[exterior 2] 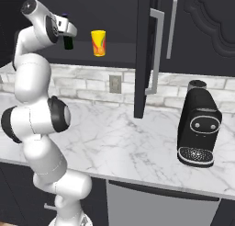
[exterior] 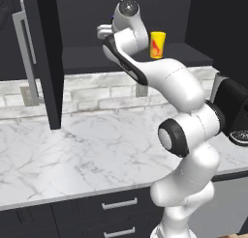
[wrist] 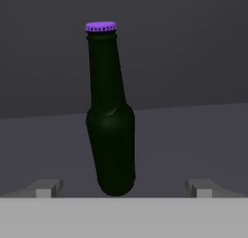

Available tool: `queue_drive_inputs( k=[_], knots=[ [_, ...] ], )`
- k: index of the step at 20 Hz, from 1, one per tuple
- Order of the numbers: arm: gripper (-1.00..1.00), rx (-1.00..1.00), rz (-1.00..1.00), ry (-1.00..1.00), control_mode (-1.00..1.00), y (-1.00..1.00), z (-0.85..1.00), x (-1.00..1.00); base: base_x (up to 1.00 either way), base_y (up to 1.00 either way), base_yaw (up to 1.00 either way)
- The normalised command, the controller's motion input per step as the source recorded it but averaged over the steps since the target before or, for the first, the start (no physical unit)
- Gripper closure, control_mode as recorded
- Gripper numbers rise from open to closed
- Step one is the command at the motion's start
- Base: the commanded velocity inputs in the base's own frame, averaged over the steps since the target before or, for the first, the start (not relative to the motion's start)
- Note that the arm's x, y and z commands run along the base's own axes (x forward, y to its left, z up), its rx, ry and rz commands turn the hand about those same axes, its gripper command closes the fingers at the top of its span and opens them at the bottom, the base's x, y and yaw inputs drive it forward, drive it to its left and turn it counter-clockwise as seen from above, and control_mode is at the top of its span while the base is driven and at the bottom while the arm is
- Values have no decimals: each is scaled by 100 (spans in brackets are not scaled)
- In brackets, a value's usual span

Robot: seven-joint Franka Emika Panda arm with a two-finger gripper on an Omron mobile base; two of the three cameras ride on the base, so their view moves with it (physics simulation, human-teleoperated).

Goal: Open the cabinet directly in front. Then move the beer and the cup to the dining counter with the candle on it.

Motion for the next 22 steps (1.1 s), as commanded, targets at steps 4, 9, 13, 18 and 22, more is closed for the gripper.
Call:
queue_drive_inputs(
  k=[4,9,13,18,22],
  knots=[
    [-100,0,0,0,-100,0,0,27,0,0,0],
    [-100,0,0,0,-100,0,0,15,0,0,0],
    [-100,0,0,0,-100,0,0,10,0,0,0],
    [-100,0,0,0,-100,0,0,15,0,0,0],
    [-100,0,0,0,-100,0,-2,11,0,0,0]
  ],
)
